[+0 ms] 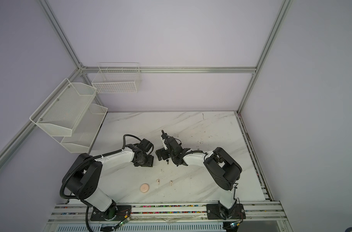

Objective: Insert wireless bluetooth earbuds into charging case
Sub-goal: Rotate the charging case at the center of the table.

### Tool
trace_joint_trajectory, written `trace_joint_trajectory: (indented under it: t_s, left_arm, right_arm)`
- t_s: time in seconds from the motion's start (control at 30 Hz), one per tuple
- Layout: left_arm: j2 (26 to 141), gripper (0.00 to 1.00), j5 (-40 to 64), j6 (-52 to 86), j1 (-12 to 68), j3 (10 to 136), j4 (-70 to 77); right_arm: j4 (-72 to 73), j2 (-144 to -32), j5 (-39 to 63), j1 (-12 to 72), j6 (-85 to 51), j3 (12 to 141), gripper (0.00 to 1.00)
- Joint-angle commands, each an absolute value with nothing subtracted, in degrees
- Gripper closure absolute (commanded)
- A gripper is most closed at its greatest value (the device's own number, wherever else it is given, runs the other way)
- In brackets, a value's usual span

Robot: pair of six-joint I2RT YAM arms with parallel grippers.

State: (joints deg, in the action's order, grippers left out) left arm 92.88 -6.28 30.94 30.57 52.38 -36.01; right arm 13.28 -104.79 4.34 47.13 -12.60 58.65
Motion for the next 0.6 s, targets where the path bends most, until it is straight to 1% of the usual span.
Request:
trace_joint_trajectory:
  t_s: [0.0,0.23,0.47,0.57]
  left_arm:
    - [89.81,0.3,-8.45,32.09,30.59,49.73,-34.69]
    - [88.17,0.3,-7.5,32.67,30.41,48.34,-34.04]
    - [87.65,0.22,-1.26,31.84,29.42,48.08,-29.4]
    - [90.15,0.21,-0.78,33.62,29.09,50.56,-31.04]
  right_arm:
    - [13.71,-105.69,5.01,46.76,-12.65,59.23,0.03]
    - [14.06,-105.41,5.27,46.67,-13.01,58.79,0.03]
    - [14.33,-105.03,5.36,46.5,-13.1,58.54,0.03]
    - [14.67,-105.08,5.64,46.27,-13.05,58.4,0.03]
